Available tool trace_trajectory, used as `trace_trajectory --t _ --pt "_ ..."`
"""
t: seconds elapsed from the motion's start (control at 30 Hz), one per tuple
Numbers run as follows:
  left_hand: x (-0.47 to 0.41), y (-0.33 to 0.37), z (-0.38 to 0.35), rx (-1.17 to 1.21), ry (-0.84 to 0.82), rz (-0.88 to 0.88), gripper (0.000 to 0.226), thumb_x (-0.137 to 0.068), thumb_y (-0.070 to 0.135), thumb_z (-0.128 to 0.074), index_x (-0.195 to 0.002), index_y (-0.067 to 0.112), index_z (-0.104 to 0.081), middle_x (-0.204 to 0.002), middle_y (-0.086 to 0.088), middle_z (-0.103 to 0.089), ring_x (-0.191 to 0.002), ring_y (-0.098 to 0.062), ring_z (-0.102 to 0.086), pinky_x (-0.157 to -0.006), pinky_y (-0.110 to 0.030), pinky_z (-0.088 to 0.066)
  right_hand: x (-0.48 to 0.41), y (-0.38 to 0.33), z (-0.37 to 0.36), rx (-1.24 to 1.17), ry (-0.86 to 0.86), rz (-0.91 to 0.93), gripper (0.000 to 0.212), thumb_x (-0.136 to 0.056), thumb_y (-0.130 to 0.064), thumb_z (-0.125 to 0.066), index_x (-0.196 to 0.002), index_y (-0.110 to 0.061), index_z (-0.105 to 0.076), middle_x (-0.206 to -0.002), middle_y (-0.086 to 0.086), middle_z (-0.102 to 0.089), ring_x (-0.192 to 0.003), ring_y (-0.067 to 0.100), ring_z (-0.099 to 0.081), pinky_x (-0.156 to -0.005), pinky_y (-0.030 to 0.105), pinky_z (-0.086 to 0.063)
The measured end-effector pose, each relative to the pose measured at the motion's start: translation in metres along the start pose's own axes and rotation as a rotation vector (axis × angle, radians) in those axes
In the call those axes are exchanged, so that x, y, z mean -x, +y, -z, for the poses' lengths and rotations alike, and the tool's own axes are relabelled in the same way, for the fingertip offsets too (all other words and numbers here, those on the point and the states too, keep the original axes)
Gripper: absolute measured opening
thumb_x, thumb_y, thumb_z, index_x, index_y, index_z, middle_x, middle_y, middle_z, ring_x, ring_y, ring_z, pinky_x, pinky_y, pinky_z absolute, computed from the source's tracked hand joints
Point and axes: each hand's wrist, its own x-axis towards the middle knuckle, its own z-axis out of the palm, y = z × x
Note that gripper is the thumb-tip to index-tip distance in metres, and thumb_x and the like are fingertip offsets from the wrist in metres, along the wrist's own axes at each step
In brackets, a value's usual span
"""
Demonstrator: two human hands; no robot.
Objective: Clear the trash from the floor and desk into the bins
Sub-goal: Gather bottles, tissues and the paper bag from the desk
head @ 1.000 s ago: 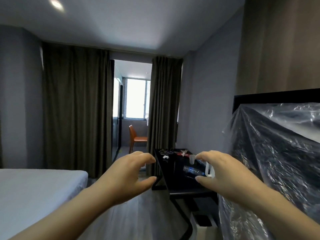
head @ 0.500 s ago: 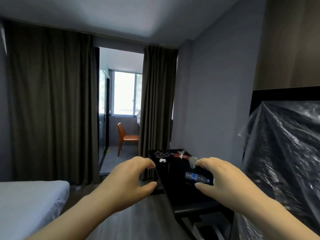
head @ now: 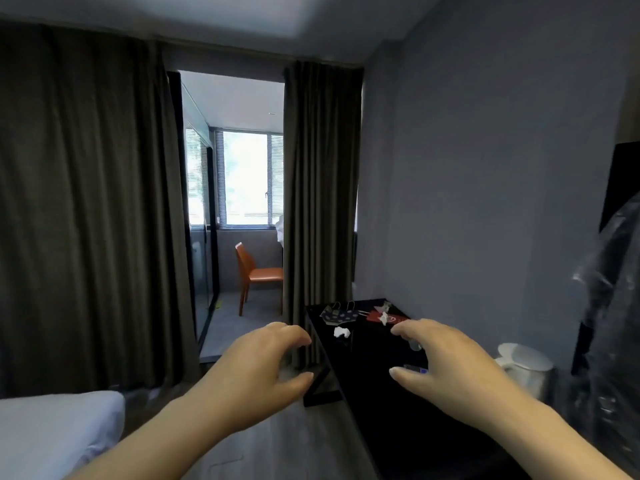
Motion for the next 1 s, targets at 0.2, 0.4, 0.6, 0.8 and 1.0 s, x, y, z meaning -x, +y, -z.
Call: trace_trajectory --t 0.2,0.4,0.6,0.8,1.0 --pt "-0.068 -0.076 -0.034 0.014 -0.004 -0.028 0.045 -0.083 0.051 -0.060 -0.126 0.040 -0.050 -0.118 0.025 -0.051 -0.108 0.007 -0.049 -0.078 -0.003 -0.034 -0.080 0.011 -0.051 0.030 -0.032 -0.036 0.053 -0.084 -0.051 -0.059 -0.133 -0.038 -0.044 -0.109 -0.026 -0.042 -0.101 -0.005 -0.044 -0.072 0.010 -0.033" --pt "-0.139 -0.162 -0.056 0.034 -0.004 -0.085 0.044 -0.083 0.050 -0.060 -0.124 0.038 -0.052 -0.119 0.023 -0.053 -0.107 0.006 -0.050 -0.075 0.000 -0.031 -0.170 0.016 -0.097 0.032 -0.018 -0.116 0.054 -0.085 -0.049 -0.061 -0.135 -0.038 -0.044 -0.130 -0.020 -0.050 -0.115 0.001 -0.049 -0.086 0.015 -0.038" --pt "-0.219 -0.242 -0.081 0.050 -0.022 -0.122 0.046 -0.084 0.049 -0.060 -0.127 0.035 -0.051 -0.121 0.020 -0.053 -0.111 0.004 -0.050 -0.087 -0.006 -0.035 -0.253 0.028 -0.140 0.020 -0.038 -0.223 0.056 -0.085 -0.049 -0.061 -0.136 -0.037 -0.043 -0.131 -0.020 -0.048 -0.116 0.002 -0.049 -0.091 0.018 -0.040" --pt "-0.293 -0.286 -0.134 0.128 -0.105 -0.136 0.042 -0.083 0.046 -0.061 -0.123 0.035 -0.055 -0.116 0.020 -0.055 -0.105 0.004 -0.052 -0.090 -0.012 -0.042 -0.321 0.063 -0.184 0.019 -0.044 -0.259 0.057 -0.085 -0.046 -0.063 -0.137 -0.034 -0.044 -0.135 -0.019 -0.048 -0.123 0.004 -0.045 -0.102 0.023 -0.040" --pt "-0.381 -0.326 -0.189 0.113 -0.122 -0.138 0.040 -0.083 0.042 -0.063 -0.121 0.033 -0.056 -0.116 0.017 -0.056 -0.106 0.001 -0.053 -0.089 -0.011 -0.040 -0.397 0.124 -0.229 0.031 -0.065 -0.289 0.054 -0.083 -0.048 -0.062 -0.133 -0.034 -0.048 -0.128 -0.017 -0.054 -0.115 0.007 -0.051 -0.095 0.023 -0.043"
